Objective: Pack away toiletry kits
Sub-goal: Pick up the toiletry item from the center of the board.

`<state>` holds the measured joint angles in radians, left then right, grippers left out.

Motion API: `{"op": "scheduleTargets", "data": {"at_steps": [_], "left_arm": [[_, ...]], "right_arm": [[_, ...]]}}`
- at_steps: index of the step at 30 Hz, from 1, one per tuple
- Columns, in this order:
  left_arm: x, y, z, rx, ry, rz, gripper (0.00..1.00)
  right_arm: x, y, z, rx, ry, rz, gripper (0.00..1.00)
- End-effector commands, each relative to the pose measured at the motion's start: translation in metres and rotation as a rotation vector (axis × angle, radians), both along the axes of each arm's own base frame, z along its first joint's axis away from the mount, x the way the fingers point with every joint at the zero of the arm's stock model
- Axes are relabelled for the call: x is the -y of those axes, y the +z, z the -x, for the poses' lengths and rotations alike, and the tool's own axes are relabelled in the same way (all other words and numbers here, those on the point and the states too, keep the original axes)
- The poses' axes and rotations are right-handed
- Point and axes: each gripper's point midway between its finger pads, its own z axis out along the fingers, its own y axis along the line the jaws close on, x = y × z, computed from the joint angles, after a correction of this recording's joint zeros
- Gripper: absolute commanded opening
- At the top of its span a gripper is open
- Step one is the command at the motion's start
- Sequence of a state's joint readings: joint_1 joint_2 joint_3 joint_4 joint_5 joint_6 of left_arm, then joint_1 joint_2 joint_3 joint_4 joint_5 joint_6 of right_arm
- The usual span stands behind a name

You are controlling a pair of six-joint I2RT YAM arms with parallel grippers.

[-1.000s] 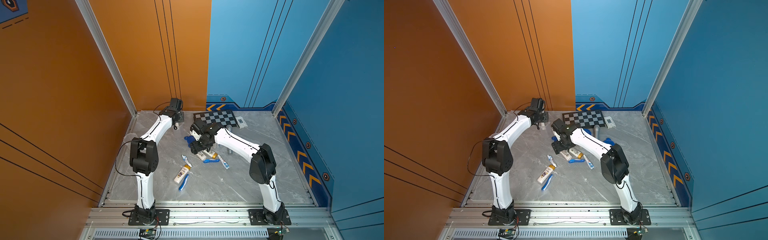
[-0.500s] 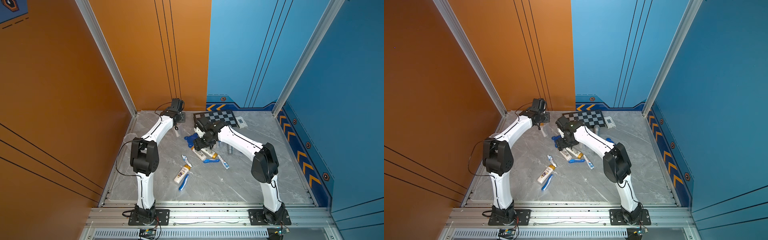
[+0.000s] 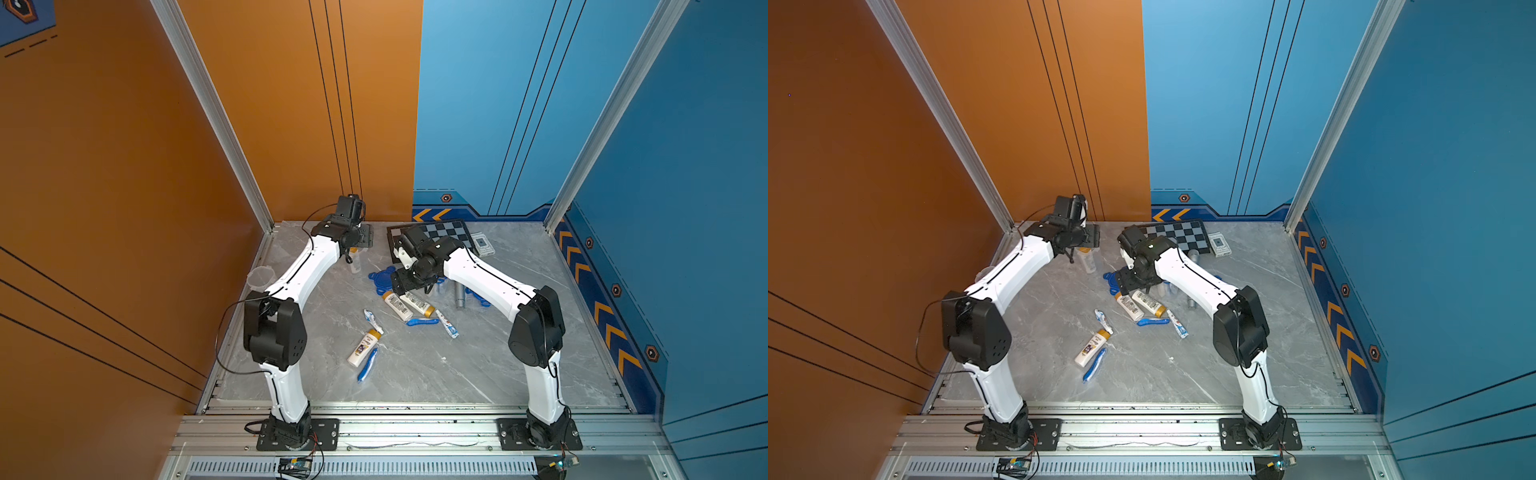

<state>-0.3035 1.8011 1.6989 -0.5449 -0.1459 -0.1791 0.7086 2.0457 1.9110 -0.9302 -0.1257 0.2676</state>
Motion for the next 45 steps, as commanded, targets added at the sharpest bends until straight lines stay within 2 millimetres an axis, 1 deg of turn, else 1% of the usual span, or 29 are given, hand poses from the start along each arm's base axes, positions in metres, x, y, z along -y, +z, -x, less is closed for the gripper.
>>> {"op": "scheduleTargets", "data": {"at_steps": [1, 4, 5, 6, 7, 8, 9, 10, 11, 14, 18, 19, 21, 23, 26, 28, 32, 35, 37, 39, 41, 45], "left_arm": [[0.013, -0.003, 0.058, -0.130, -0.101, 0.068, 0.85], [0.020, -0.035, 0.119, -0.305, -0.135, 0.134, 0.85], [0.023, -0.048, 0.141, -0.371, -0.144, 0.166, 0.90], [0.023, -0.059, 0.160, -0.430, -0.140, 0.184, 0.93], [0.024, -0.070, 0.180, -0.495, -0.134, 0.190, 0.94], [0.025, -0.081, 0.199, -0.553, -0.133, 0.188, 0.95], [0.026, -0.089, 0.213, -0.590, -0.133, 0.181, 0.95], [0.027, -0.098, 0.227, -0.626, -0.126, 0.176, 0.95], [0.027, -0.107, 0.239, -0.663, -0.119, 0.180, 0.95], [0.026, -0.125, 0.265, -0.758, -0.101, 0.161, 0.93], [0.028, -0.144, 0.290, -0.819, -0.122, 0.111, 0.89], [0.025, -0.154, 0.299, -0.848, -0.115, 0.085, 0.88], [0.023, -0.165, 0.306, -0.865, -0.115, 0.043, 0.88], [0.023, -0.173, 0.306, -0.854, -0.114, 0.022, 0.81], [0.023, -0.183, 0.302, -0.841, -0.114, 0.015, 0.77], [0.021, -0.186, 0.299, -0.832, -0.118, -0.013, 0.75], [0.015, -0.188, 0.293, -0.813, -0.110, -0.047, 0.72], [0.009, -0.197, 0.296, -0.828, -0.108, -0.080, 0.71], [0.007, -0.203, 0.295, -0.820, -0.105, -0.095, 0.67], [0.007, -0.210, 0.292, -0.822, -0.114, -0.102, 0.64], [0.006, -0.215, 0.288, -0.833, -0.121, -0.126, 0.62], [0.010, -0.219, 0.285, -0.836, -0.143, -0.128, 0.57]], "right_arm": [[0.001, 0.019, 0.001, 0.034, -0.011, -0.036, 0.83], [-0.004, 0.020, 0.002, 0.023, -0.005, -0.065, 0.85], [-0.005, 0.020, 0.005, 0.013, -0.003, -0.073, 0.86], [-0.004, 0.021, 0.007, 0.008, 0.000, -0.080, 0.87], [-0.003, 0.020, 0.011, -0.001, 0.001, -0.084, 0.89], [0.010, 0.019, 0.007, -0.008, -0.024, -0.091, 0.90], [0.011, 0.021, 0.009, -0.012, -0.022, -0.104, 0.93], [0.015, 0.013, 0.016, -0.039, -0.022, -0.101, 0.95], [0.018, 0.010, 0.020, -0.054, -0.023, -0.104, 0.95], [0.019, 0.009, 0.023, -0.073, -0.020, -0.129, 0.98], [0.014, 0.014, 0.021, -0.076, -0.025, -0.167, 1.00], [0.013, 0.015, 0.020, -0.077, -0.030, -0.176, 1.00], [0.011, 0.015, 0.021, -0.079, -0.031, -0.183, 1.00], [0.012, 0.012, 0.024, -0.086, -0.034, -0.182, 1.00], [0.012, 0.007, 0.026, -0.092, -0.039, -0.189, 1.00], [0.009, 0.004, 0.024, -0.100, -0.041, -0.192, 1.00], [0.006, 0.006, 0.019, -0.096, -0.054, -0.204, 1.00], [0.006, 0.004, 0.020, -0.100, -0.065, -0.208, 1.00], [0.007, 0.003, 0.021, -0.104, -0.068, -0.209, 1.00], [0.007, 0.002, 0.024, -0.109, -0.068, -0.214, 1.00], [0.007, 0.001, 0.024, -0.111, -0.073, -0.221, 1.00], [0.004, 0.002, 0.024, -0.117, -0.074, -0.233, 1.00]]}}
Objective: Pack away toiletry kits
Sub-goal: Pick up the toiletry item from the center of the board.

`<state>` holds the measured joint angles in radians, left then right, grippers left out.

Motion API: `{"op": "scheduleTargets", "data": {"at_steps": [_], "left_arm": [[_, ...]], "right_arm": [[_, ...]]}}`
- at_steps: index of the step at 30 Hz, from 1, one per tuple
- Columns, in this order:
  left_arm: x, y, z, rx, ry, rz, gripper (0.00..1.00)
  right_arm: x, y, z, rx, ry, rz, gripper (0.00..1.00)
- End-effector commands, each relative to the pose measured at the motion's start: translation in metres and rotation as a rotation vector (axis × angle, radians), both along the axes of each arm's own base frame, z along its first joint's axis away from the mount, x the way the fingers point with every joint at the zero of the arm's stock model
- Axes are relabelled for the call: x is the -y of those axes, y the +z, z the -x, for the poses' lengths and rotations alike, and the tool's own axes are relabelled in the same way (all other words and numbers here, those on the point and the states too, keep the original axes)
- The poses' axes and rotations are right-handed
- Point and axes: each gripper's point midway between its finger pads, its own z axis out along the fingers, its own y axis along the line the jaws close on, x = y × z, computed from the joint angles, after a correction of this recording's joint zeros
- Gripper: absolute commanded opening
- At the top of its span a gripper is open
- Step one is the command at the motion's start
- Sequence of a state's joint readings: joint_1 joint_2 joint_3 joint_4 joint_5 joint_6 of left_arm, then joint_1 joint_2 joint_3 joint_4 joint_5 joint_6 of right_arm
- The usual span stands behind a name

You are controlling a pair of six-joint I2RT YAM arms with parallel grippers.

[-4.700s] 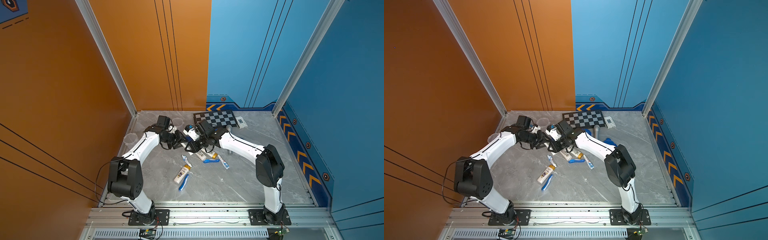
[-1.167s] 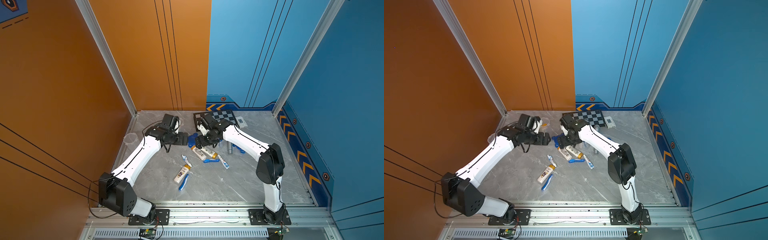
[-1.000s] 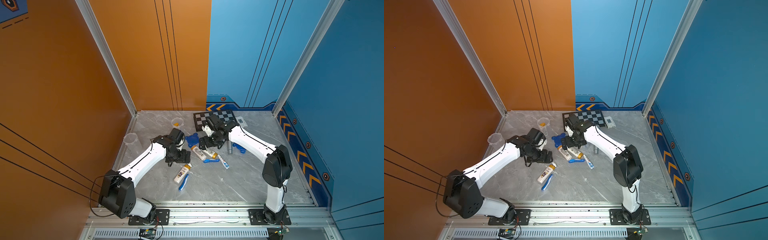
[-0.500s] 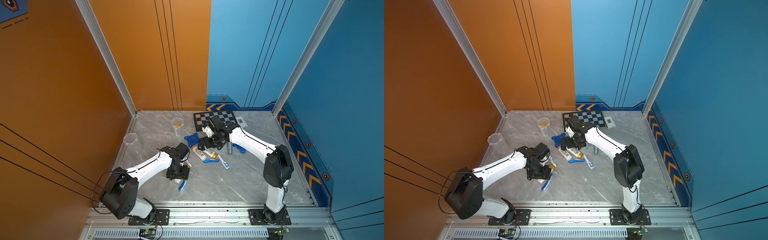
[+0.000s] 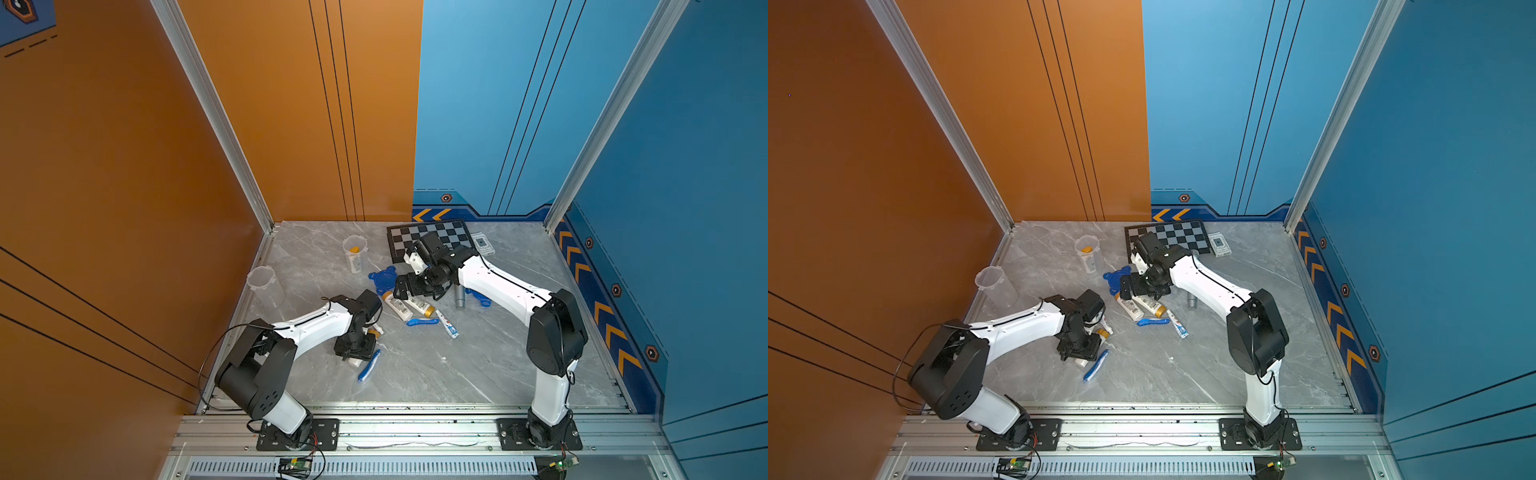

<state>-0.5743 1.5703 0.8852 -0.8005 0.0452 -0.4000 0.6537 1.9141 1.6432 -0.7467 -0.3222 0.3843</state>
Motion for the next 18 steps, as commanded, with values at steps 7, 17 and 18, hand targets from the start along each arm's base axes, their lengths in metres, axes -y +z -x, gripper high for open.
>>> {"op": "scheduleTargets", "data": {"at_steps": [7, 17, 18], "left_arm": [[0.003, -0.012, 0.002, 0.005, -0.039, 0.006, 0.43], [0.012, -0.018, -0.003, 0.053, -0.002, 0.045, 0.31], [0.012, -0.016, -0.005, 0.064, -0.001, 0.049, 0.30]], "right_arm": [[0.001, 0.012, 0.004, -0.018, -0.050, -0.045, 1.00], [0.012, 0.011, 0.001, -0.196, -0.182, -0.133, 1.00], [0.011, 0.010, 0.002, -0.198, -0.180, -0.131, 1.00]]}}
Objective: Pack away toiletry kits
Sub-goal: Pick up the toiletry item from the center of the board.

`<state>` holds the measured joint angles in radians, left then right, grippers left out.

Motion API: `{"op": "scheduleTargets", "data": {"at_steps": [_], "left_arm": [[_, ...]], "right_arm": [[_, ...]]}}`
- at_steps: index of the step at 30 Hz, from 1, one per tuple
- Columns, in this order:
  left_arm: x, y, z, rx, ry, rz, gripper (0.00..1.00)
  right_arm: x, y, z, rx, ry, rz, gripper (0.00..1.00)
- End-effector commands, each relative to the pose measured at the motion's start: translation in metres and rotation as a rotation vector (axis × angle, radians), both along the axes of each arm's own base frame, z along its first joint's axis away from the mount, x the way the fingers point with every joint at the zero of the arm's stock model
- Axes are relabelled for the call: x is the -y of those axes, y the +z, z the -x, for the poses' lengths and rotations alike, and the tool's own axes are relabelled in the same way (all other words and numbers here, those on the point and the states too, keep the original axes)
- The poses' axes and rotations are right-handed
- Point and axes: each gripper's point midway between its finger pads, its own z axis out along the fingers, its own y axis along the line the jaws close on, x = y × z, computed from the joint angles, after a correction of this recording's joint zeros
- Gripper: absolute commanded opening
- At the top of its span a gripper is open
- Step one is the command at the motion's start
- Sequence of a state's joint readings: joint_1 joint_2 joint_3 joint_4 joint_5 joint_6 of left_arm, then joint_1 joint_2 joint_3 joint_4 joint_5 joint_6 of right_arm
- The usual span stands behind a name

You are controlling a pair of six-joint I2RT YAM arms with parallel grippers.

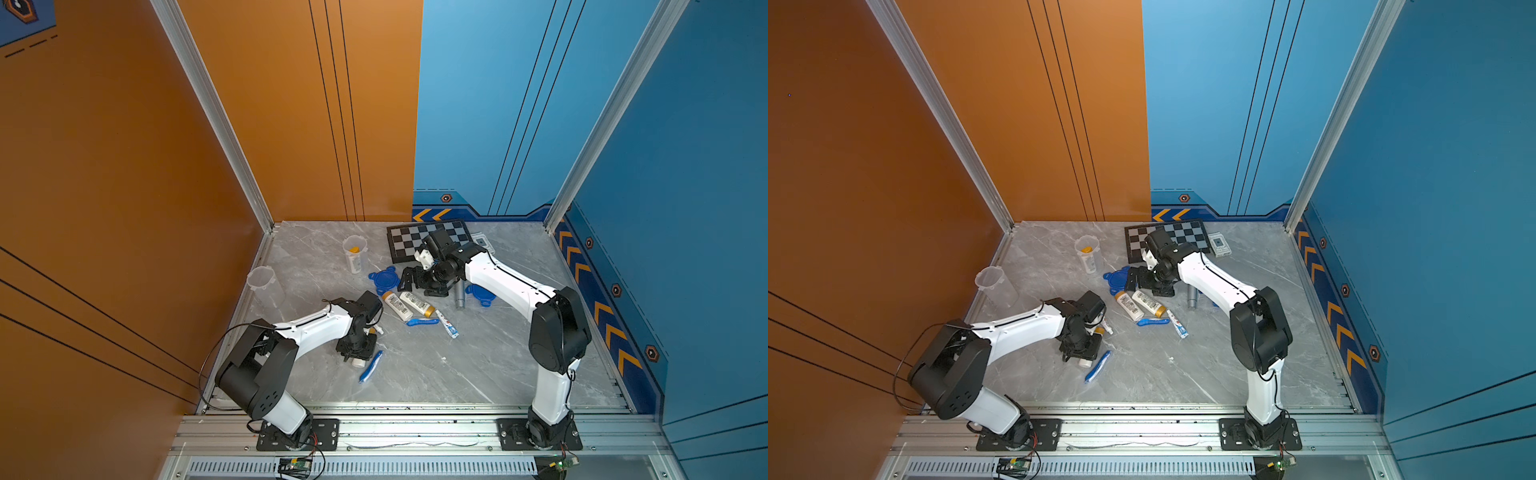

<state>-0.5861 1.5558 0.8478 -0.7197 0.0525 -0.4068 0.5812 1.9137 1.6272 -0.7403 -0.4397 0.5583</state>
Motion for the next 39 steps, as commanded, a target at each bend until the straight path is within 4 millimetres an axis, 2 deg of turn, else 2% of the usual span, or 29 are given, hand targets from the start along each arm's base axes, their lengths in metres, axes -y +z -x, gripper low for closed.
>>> {"op": "scheduleTargets", "data": {"at_steps": [1, 5, 8, 10, 18, 20, 28, 29, 32, 33, 38, 39], "left_arm": [[0.005, -0.008, -0.003, 0.035, 0.006, 0.015, 0.29], [0.008, 0.017, -0.016, 0.119, 0.027, 0.068, 0.24], [0.016, 0.049, -0.027, 0.198, 0.039, 0.163, 0.24], [0.023, 0.067, -0.033, 0.243, 0.026, 0.208, 0.24], [0.030, 0.105, -0.050, 0.332, 0.025, 0.291, 0.20], [0.031, 0.111, -0.054, 0.351, 0.038, 0.310, 0.20], [0.039, 0.134, -0.059, 0.411, 0.057, 0.399, 0.20], [0.039, 0.135, -0.059, 0.414, 0.057, 0.402, 0.20], [0.041, 0.138, -0.060, 0.421, 0.049, 0.412, 0.19], [0.041, 0.138, -0.062, 0.423, 0.048, 0.413, 0.19], [0.043, 0.147, -0.071, 0.444, 0.051, 0.421, 0.18], [0.043, 0.147, -0.072, 0.447, 0.054, 0.417, 0.18]], "right_arm": [[-0.003, 0.009, 0.010, -0.038, -0.012, -0.027, 1.00], [-0.011, 0.015, 0.013, -0.040, 0.011, -0.042, 1.00], [-0.021, 0.019, 0.016, -0.041, 0.048, -0.070, 0.99], [-0.035, 0.024, 0.021, -0.025, 0.105, -0.104, 0.99], [-0.080, 0.037, 0.031, -0.021, 0.244, -0.231, 0.93], [-0.086, 0.038, 0.035, -0.034, 0.267, -0.256, 0.91], [-0.092, 0.028, 0.037, -0.086, 0.279, -0.280, 0.80], [-0.097, 0.036, 0.035, -0.072, 0.290, -0.300, 0.79], [-0.106, 0.045, 0.038, -0.067, 0.322, -0.336, 0.76], [-0.109, 0.034, 0.036, -0.090, 0.321, -0.330, 0.75], [-0.115, 0.033, 0.032, -0.094, 0.332, -0.351, 0.66], [-0.116, 0.034, 0.032, -0.096, 0.334, -0.355, 0.62]]}}
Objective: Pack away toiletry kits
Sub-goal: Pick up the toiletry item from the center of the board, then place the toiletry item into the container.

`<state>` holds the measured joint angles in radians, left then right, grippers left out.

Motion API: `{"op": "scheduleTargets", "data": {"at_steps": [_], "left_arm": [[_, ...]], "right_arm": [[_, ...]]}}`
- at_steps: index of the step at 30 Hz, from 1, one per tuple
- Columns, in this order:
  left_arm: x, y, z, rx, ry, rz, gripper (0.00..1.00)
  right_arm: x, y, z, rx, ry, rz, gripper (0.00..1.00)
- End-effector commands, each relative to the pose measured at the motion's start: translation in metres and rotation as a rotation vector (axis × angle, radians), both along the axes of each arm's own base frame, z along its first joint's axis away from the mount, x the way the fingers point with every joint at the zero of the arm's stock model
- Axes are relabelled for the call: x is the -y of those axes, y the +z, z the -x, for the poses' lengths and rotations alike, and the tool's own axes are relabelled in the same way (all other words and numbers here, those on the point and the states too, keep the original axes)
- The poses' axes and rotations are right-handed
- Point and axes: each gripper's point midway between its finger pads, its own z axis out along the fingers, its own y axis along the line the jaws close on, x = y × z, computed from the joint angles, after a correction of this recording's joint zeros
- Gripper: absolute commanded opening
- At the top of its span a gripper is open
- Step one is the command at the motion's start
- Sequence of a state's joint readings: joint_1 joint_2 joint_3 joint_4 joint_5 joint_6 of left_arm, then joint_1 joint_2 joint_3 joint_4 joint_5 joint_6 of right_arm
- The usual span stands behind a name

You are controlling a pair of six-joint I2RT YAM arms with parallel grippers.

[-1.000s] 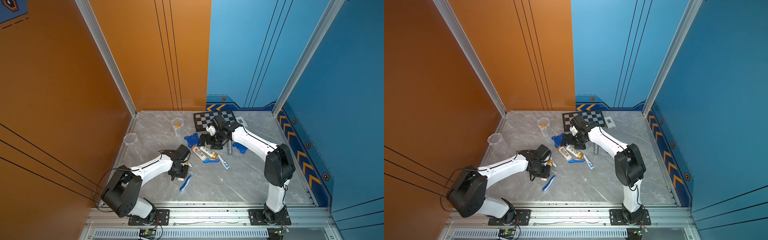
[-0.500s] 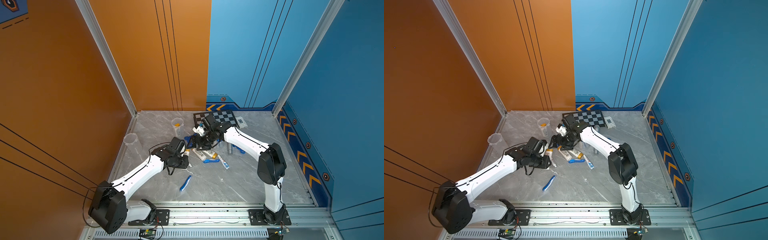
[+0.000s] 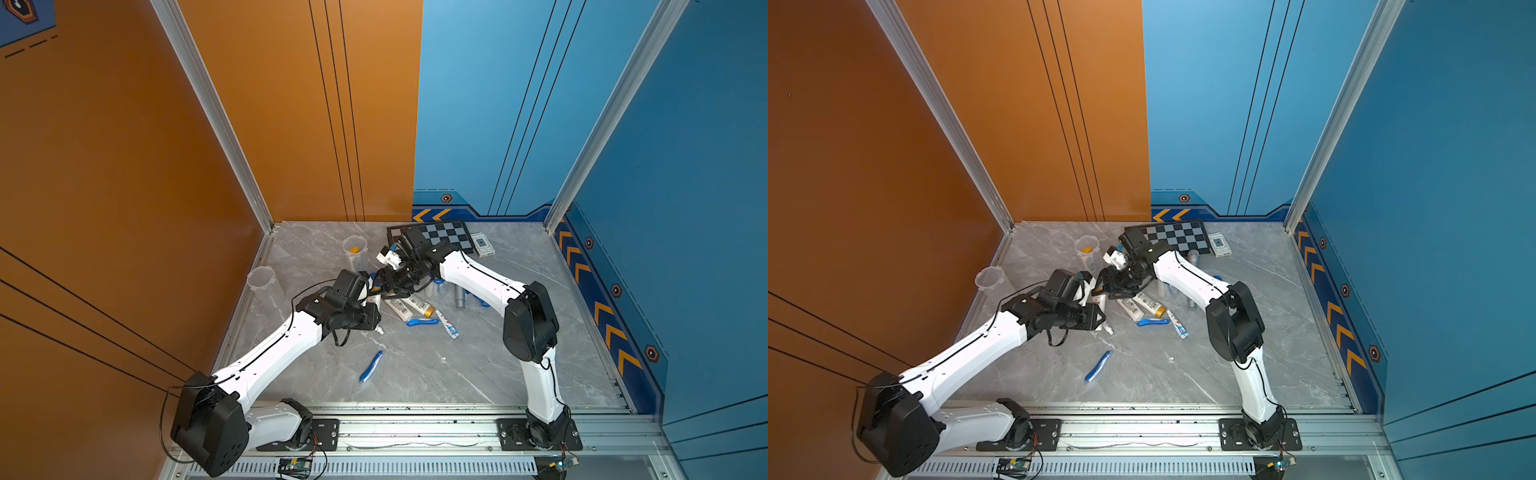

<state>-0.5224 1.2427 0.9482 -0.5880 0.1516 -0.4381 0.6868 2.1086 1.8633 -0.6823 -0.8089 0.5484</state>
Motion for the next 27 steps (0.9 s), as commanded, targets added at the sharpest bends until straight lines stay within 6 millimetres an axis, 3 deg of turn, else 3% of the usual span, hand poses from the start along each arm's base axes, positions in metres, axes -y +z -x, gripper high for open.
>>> {"op": "scheduleTargets", "data": {"at_steps": [1, 9, 10, 11, 13, 16, 19, 21, 27], "left_arm": [[0.006, 0.018, -0.013, 0.048, -0.003, 0.039, 0.18], [0.008, 0.013, -0.028, 0.038, 0.012, 0.030, 0.18], [0.009, 0.022, -0.034, 0.057, 0.020, 0.042, 0.19], [0.008, 0.023, -0.037, 0.057, 0.030, 0.042, 0.22], [0.003, 0.023, -0.041, 0.054, 0.055, 0.045, 0.38], [-0.013, 0.022, -0.045, 0.045, 0.124, 0.052, 0.67], [-0.039, 0.009, -0.042, 0.017, 0.214, 0.030, 0.84], [-0.057, 0.002, -0.039, 0.003, 0.273, 0.009, 0.94], [-0.104, -0.011, -0.025, -0.041, 0.412, -0.142, 0.94]], "right_arm": [[-0.010, 0.004, 0.001, 0.005, 0.038, -0.043, 0.58], [-0.017, 0.012, -0.002, 0.004, 0.044, -0.098, 0.26], [-0.016, 0.013, -0.004, 0.009, 0.040, -0.101, 0.23], [-0.015, 0.015, -0.007, 0.015, 0.034, -0.104, 0.22], [-0.012, 0.018, -0.015, 0.038, 0.015, -0.101, 0.20], [-0.002, 0.023, -0.039, 0.131, -0.055, -0.056, 0.18], [0.009, 0.037, -0.077, 0.274, -0.161, 0.001, 0.16], [0.010, 0.057, -0.105, 0.380, -0.223, 0.011, 0.16], [-0.006, 0.115, -0.152, 0.663, -0.305, -0.003, 0.16]]}}
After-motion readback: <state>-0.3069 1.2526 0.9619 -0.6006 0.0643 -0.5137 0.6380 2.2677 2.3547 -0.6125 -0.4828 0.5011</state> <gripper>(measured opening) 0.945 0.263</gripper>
